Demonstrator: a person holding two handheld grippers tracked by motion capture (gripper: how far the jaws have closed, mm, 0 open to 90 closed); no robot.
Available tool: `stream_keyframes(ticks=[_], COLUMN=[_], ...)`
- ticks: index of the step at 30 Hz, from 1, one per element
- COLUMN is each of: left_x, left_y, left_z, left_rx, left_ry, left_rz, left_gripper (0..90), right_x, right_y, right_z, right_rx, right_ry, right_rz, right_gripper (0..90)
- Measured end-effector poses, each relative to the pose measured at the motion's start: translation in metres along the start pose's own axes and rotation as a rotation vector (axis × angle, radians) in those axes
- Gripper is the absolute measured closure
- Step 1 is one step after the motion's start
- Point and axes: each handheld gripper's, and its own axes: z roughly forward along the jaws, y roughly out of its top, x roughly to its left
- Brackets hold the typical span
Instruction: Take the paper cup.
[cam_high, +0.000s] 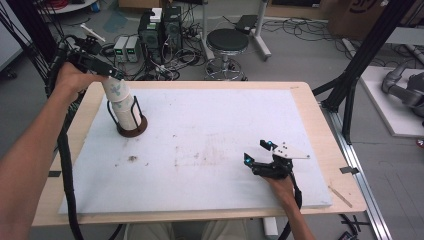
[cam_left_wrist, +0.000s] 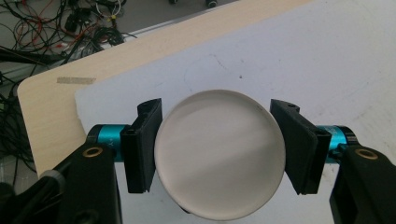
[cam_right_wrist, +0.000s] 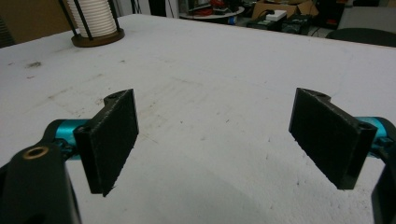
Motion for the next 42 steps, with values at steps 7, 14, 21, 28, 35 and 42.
stream_keyframes(ticks=[7,14,21,28,35,42], left_x=[0.000,0.000,0.002,0.001,0.001,0.002], left_y=[0.000,-0.001,0.000,0.000,-0.002,-0.003], left_z=[-0.004,-0.012,-0.019,-0.025,-0.028,-0.028], left_rx=[-0.016,-0.044,-0.068,-0.095,-0.098,-0.100], left_ry=[0.004,0.007,0.003,-0.009,-0.001,0.001], left_rz=[-0.001,-0.004,-0.002,0.003,0.003,0.002], left_gripper=[37.0,37.0,37.1,37.1,37.1,37.1], right_x=[0.000,0.000,0.000,0.000,0.000,0.000], right_y=[0.000,0.000,0.000,0.000,0.000,0.000], right_z=[0.000,0.000,0.000,0.000,0.000,0.000], right_rx=[-0.001,-0.001,-0.001,0.000,0.001,-0.001], right_ry=[0.000,-0.001,-0.002,-0.003,-0.003,-0.004], right_rz=[0.000,0.000,0.001,0.004,0.002,-0.001], right_gripper=[16.0,16.0,16.0,16.0,16.0,16.0])
